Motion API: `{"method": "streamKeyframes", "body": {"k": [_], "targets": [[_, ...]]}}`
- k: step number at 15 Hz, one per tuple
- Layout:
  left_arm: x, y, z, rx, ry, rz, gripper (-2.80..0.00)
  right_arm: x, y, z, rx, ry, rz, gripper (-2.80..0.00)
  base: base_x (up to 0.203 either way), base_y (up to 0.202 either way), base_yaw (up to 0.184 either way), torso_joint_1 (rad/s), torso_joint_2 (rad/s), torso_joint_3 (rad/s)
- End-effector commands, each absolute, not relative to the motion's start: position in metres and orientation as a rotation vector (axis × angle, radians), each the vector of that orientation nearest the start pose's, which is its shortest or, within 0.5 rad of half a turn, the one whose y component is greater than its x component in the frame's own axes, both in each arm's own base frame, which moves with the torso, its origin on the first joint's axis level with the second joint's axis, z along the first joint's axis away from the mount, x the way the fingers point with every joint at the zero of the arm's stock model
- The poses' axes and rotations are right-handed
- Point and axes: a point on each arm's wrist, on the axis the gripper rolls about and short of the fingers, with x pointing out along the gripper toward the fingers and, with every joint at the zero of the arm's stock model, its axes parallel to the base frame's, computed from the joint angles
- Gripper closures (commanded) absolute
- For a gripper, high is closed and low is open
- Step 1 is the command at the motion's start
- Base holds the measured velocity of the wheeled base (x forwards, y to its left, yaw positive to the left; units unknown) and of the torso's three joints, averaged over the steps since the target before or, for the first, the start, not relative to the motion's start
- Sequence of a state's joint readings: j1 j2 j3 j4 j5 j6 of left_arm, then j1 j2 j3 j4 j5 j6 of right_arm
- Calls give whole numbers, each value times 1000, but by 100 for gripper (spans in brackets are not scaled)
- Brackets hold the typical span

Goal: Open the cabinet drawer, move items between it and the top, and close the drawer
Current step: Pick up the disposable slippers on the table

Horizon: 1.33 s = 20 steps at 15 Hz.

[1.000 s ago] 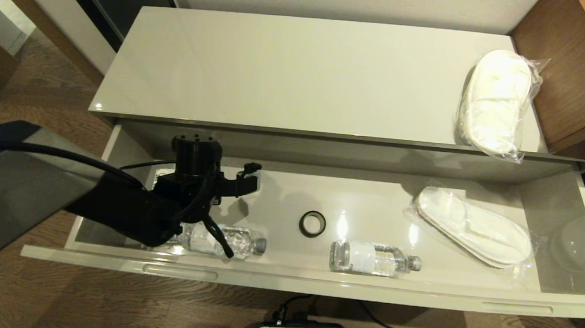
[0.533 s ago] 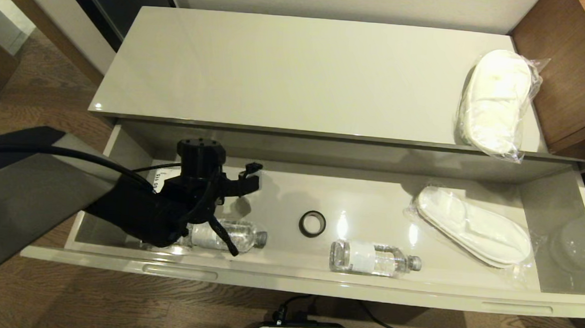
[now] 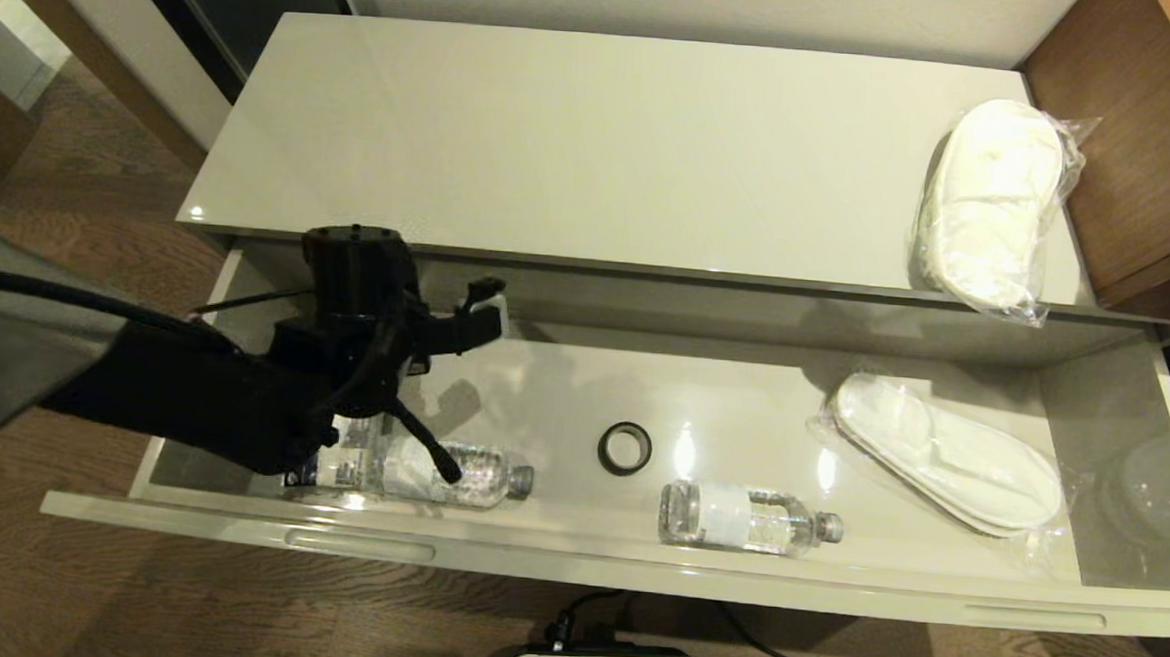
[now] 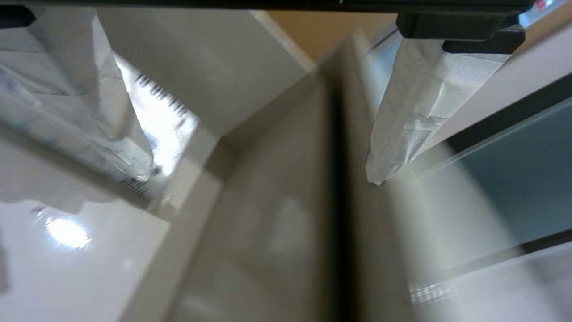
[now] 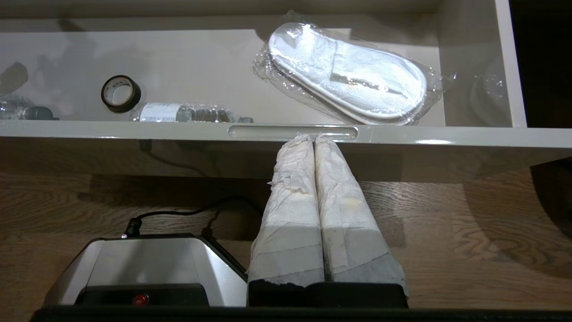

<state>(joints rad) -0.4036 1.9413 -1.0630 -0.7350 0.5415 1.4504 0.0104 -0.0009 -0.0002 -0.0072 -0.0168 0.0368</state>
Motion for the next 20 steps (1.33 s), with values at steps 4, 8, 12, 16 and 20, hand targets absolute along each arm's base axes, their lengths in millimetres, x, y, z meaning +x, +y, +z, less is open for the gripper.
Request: {"method": "streamKeyframes", "body": {"k": [4,8,12,16,20], "targets": [[271,-111,283,1318,5,180,-280,-24,-1,75,37,-22,-6,0,0,0,0,0,0,0],[191,-74,337,1147,-41,289,-280,-24,-1,75,37,-22,-6,0,0,0,0,0,0,0],[109,-32,367,749,28,468,-280,-24,-1,75,37,-23,-6,0,0,0,0,0,0,0],[49,-2,360,567,66,574,-280,-24,-1,75,37,-22,-6,0,0,0,0,0,0,0],[10,16,376,534,101,522,-280,-24,-1,75,37,-22,-6,0,0,0,0,0,0,0]]}}
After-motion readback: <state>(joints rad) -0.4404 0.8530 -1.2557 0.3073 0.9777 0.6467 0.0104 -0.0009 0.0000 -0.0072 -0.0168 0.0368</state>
